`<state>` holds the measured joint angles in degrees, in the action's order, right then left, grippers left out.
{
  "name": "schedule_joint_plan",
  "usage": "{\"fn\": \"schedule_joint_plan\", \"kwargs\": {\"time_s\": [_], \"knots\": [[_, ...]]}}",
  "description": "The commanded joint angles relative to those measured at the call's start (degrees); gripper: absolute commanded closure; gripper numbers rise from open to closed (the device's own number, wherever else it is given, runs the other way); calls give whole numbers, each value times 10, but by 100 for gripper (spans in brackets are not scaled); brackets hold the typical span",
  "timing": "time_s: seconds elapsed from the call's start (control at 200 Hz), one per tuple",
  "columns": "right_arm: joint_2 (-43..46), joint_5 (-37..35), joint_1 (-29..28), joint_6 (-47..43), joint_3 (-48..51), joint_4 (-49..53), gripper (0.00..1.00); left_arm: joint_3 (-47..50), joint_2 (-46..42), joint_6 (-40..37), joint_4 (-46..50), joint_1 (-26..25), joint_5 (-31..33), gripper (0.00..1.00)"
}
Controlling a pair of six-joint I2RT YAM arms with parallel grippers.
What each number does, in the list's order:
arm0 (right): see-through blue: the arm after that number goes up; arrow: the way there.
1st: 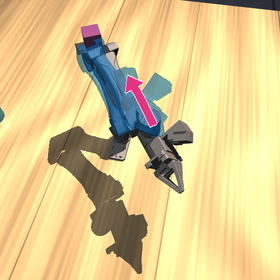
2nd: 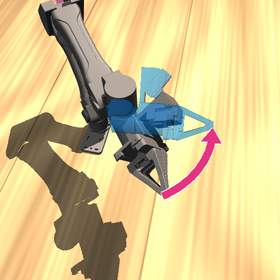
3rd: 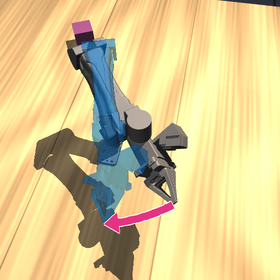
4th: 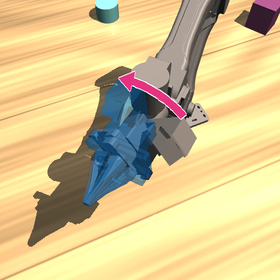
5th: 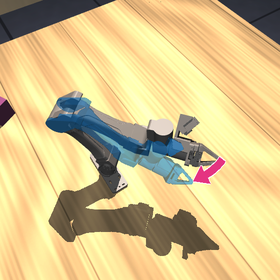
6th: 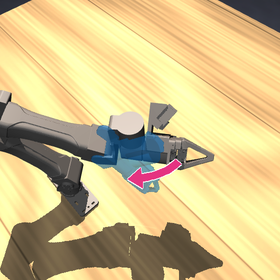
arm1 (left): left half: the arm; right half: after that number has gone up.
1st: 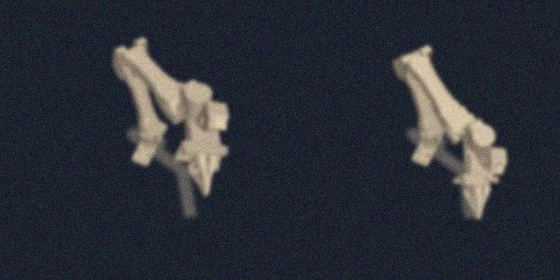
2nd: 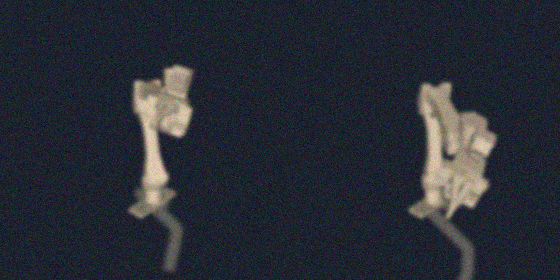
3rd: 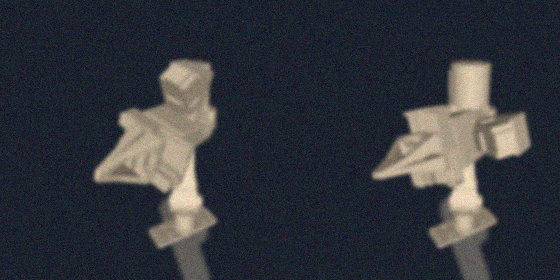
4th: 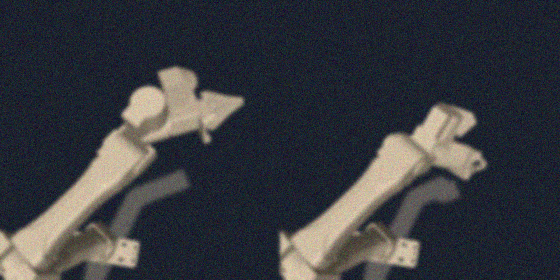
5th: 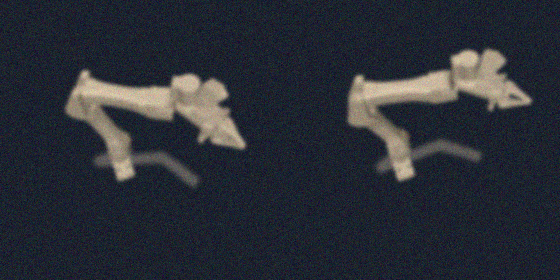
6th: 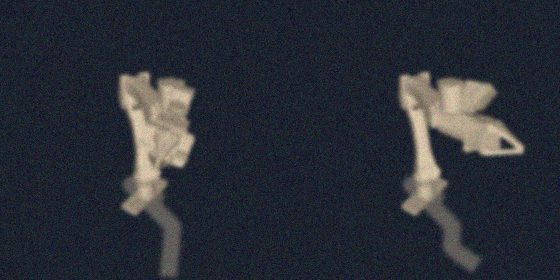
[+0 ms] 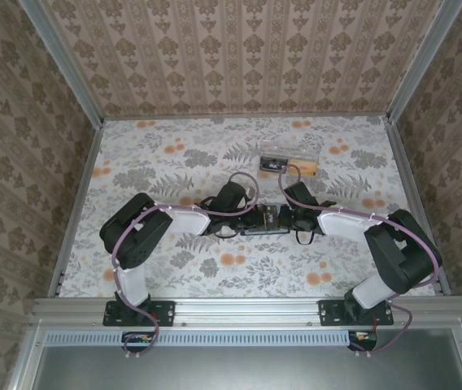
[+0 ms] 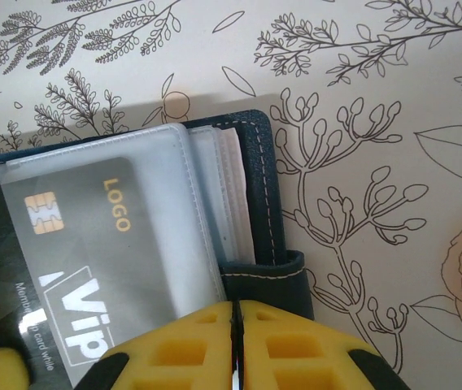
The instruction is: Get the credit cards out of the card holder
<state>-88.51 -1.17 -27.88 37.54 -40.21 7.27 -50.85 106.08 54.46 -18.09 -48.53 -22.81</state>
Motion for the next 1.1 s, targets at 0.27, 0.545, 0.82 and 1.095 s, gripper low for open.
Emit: {"fn": "schedule_joint_plan", "kwargs": {"time_s": [0.27, 0.545, 0.82, 1.095], "knots": [[-26, 3, 5, 6, 10, 48, 88, 43, -33, 12, -5, 12, -6, 93], [-25, 3, 5, 7, 11, 47, 88, 72, -73, 9, 0, 21, -7, 94], [-23, 4, 5, 8, 11, 46, 88, 100, -133, 1, 26, 31, -7, 93], [7, 5, 5, 1, 14, 43, 87, 83, -222, -53, 146, 31, 25, 93]]}}
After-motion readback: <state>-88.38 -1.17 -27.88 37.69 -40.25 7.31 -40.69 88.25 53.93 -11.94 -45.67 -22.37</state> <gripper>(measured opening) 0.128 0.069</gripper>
